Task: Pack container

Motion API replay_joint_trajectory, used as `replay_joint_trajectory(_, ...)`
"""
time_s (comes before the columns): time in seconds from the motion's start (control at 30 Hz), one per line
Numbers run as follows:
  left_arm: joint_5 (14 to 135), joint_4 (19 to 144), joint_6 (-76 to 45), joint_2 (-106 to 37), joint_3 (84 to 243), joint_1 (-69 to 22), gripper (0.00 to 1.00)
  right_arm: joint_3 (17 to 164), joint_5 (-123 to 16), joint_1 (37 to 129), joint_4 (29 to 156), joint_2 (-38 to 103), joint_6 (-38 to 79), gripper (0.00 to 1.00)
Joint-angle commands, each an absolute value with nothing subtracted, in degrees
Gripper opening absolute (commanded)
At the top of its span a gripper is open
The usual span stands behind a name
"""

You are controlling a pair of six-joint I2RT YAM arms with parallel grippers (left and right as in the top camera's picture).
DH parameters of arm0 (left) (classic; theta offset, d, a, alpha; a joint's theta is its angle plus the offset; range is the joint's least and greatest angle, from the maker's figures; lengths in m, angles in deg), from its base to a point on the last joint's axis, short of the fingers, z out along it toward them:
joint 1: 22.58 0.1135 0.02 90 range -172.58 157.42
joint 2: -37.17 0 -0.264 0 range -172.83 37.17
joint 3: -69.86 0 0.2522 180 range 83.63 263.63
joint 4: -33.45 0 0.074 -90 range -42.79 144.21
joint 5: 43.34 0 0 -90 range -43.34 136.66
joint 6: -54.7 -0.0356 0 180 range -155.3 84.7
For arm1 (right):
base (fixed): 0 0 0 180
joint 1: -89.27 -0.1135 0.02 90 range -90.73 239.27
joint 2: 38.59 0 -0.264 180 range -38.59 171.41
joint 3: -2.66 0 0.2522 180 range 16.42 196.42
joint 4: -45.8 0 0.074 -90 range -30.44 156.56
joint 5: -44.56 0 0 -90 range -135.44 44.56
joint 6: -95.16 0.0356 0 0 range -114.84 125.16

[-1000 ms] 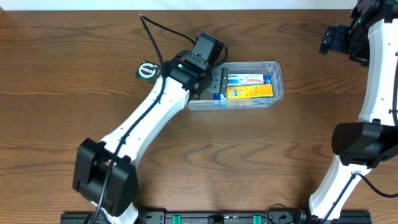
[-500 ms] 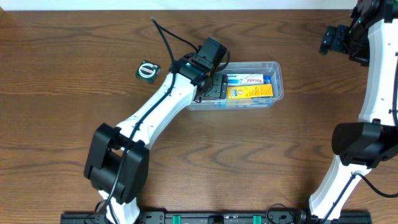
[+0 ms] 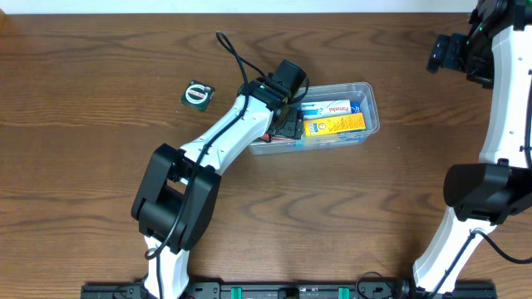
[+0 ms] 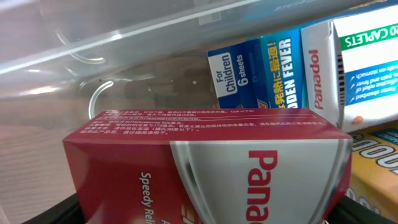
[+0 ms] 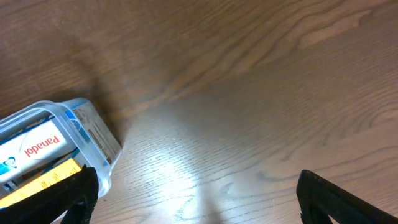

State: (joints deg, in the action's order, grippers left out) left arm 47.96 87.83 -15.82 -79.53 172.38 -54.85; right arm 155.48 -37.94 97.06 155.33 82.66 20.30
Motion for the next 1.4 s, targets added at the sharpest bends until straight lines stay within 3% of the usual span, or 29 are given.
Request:
replay_joint_trajectory(0.0, 47.02, 87.54, -15.95, -79.64, 173.03, -54.74, 0.85, 156.16, -37.54, 97.13, 155.35, 82.29, 21.21, 0.99)
replay_joint_trajectory(1.37, 41.90, 88.44, -3.44, -79.64, 172.99, -54.65, 0.84, 156.16, -37.54, 97.13, 155.35, 82.29, 21.21, 0.99)
